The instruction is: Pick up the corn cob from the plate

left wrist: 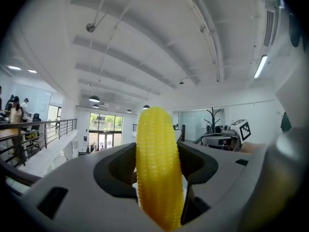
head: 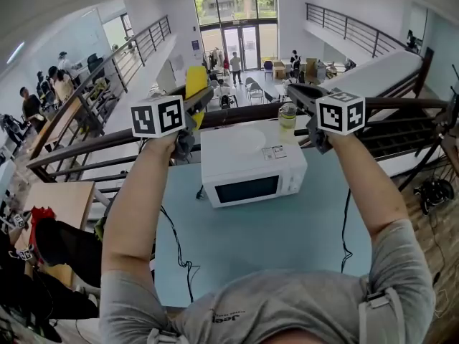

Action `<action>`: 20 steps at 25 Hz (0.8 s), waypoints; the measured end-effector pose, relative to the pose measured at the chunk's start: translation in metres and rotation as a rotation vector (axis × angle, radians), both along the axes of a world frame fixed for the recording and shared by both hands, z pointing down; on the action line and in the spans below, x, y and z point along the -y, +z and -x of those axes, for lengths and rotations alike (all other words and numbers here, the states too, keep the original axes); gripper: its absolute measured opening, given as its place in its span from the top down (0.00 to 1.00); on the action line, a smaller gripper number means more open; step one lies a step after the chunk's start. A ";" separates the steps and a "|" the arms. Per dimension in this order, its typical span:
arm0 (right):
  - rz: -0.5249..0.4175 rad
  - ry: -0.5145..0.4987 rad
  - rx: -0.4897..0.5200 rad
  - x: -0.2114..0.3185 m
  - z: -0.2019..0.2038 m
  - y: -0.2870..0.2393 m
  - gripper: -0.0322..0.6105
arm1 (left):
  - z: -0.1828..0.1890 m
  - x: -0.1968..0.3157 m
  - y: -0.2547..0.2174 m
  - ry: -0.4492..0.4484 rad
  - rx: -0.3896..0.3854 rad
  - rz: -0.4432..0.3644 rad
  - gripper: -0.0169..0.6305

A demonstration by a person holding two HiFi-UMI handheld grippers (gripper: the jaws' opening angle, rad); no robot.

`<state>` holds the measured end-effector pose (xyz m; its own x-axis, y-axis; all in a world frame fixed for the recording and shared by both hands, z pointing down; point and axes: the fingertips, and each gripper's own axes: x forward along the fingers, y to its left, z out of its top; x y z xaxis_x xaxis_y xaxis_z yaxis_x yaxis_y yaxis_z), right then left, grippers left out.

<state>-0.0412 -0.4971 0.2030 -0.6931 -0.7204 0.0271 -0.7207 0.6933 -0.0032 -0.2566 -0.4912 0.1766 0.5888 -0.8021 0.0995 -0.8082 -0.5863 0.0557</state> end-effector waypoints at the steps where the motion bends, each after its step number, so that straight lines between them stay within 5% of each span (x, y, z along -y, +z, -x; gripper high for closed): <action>1: -0.007 0.001 0.004 -0.005 0.006 -0.005 0.92 | 0.005 -0.007 -0.003 0.005 -0.005 -0.008 0.56; 10: -0.031 -0.009 0.043 -0.057 0.032 -0.028 0.92 | 0.026 -0.073 -0.033 0.038 -0.008 -0.065 0.56; 20: -0.013 -0.075 0.051 -0.120 -0.063 -0.037 0.93 | -0.042 -0.167 -0.029 -0.049 -0.046 -0.084 0.56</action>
